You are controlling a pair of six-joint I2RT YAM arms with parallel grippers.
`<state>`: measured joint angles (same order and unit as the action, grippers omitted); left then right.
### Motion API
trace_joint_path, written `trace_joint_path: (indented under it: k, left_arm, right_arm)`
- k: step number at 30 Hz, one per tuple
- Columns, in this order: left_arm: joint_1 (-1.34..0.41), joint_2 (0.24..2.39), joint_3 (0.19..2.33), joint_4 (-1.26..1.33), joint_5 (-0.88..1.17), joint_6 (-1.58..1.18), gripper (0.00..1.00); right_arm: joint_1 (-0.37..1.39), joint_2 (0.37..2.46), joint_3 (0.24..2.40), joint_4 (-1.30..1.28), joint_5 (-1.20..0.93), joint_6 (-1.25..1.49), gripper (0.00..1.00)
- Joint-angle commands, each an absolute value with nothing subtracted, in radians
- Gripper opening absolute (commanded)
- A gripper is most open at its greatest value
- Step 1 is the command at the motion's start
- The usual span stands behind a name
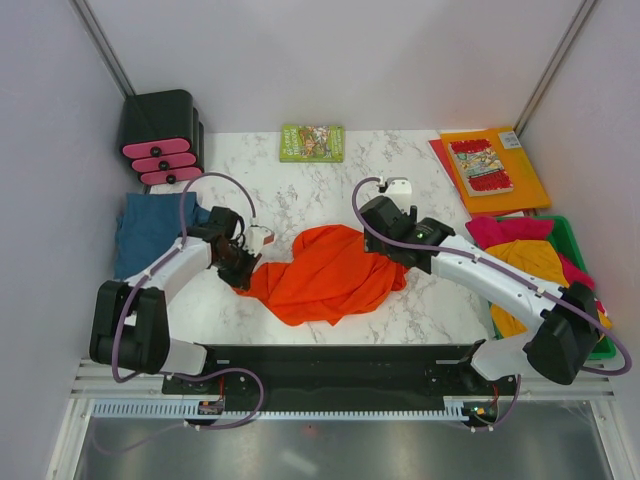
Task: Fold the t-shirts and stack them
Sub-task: Flatten out the tshirt
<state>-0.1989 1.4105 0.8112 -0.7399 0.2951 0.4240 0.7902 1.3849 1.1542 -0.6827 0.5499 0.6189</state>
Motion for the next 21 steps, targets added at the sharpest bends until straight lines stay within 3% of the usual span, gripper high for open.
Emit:
trace_joint_path:
  k: [1, 11, 21]
  left_arm:
    - [-0.193, 1.283, 0.856, -0.677, 0.232, 0.388, 0.02]
    - [-0.160, 1.146, 1.060, -0.693, 0.226, 0.216, 0.02]
    - [-0.143, 1.128, 1.069, -0.710, 0.219, 0.204, 0.02]
  right_arm:
    - [0.796, 1.352, 1.144, -0.667, 0.633, 0.650, 0.70]
    - [0.667, 1.368, 1.045, -0.624, 0.552, 0.649, 0.66]
    - [0.660, 1.476, 1.058, -0.515, 0.450, 0.635, 0.59]
